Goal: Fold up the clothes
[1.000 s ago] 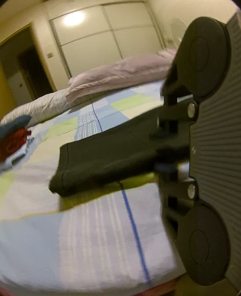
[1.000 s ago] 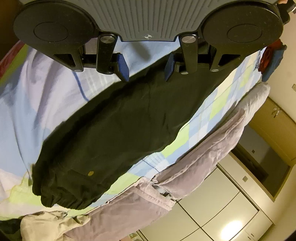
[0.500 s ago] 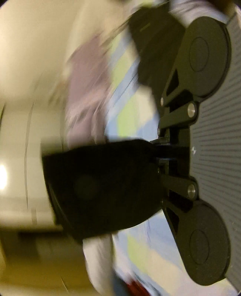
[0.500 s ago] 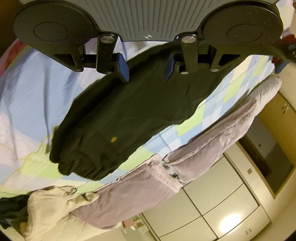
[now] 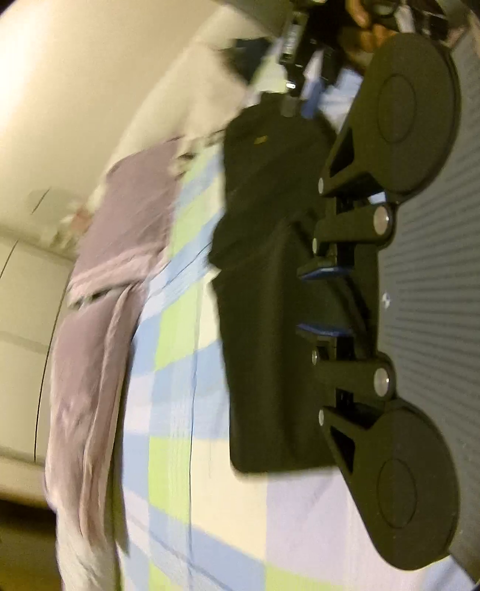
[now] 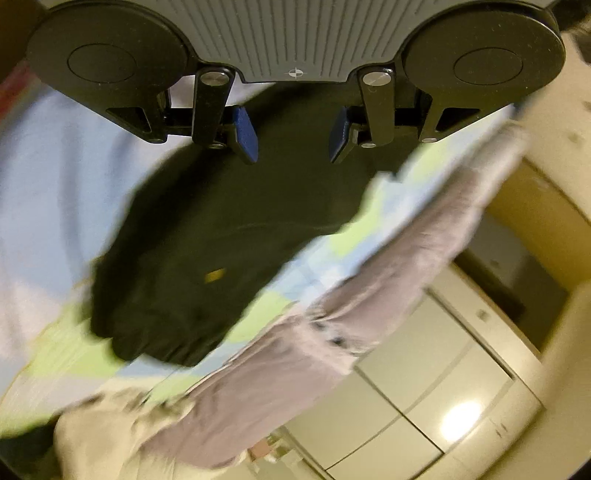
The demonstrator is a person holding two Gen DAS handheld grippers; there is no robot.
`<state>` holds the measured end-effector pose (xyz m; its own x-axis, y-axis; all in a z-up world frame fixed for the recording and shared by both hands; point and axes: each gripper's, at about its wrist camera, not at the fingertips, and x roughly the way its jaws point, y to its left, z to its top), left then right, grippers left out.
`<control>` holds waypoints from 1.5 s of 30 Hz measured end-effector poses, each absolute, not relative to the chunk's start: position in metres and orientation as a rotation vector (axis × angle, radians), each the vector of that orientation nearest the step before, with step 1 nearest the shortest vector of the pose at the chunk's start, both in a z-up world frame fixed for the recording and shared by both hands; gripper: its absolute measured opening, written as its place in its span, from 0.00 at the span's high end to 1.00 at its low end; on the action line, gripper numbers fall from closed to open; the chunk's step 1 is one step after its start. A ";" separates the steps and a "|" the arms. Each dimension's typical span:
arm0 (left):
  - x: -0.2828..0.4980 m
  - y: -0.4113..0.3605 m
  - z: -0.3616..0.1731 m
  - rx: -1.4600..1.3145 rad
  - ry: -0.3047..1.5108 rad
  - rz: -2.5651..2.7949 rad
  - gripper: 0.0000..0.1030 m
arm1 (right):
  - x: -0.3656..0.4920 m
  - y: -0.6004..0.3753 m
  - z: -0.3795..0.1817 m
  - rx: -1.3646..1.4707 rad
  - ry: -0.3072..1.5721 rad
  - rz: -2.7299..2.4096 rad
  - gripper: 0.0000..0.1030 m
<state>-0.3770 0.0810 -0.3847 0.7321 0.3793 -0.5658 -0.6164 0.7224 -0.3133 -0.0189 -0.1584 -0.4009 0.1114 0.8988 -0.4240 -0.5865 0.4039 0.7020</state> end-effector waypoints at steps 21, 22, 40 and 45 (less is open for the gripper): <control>-0.472 0.118 -0.426 -0.762 0.413 0.723 0.79 | -0.077 -0.018 -0.422 0.320 1.222 0.982 0.55; -0.474 0.117 -0.425 -0.763 0.409 0.722 0.79 | -0.081 -0.017 -0.421 0.301 1.210 0.983 0.55; -0.483 0.121 -0.424 -0.786 0.377 0.730 0.80 | -0.093 -0.001 -0.422 0.308 1.200 0.994 0.92; -0.483 0.124 -0.419 -0.770 0.371 0.725 0.80 | -0.101 -0.046 -0.406 0.413 1.149 1.023 0.94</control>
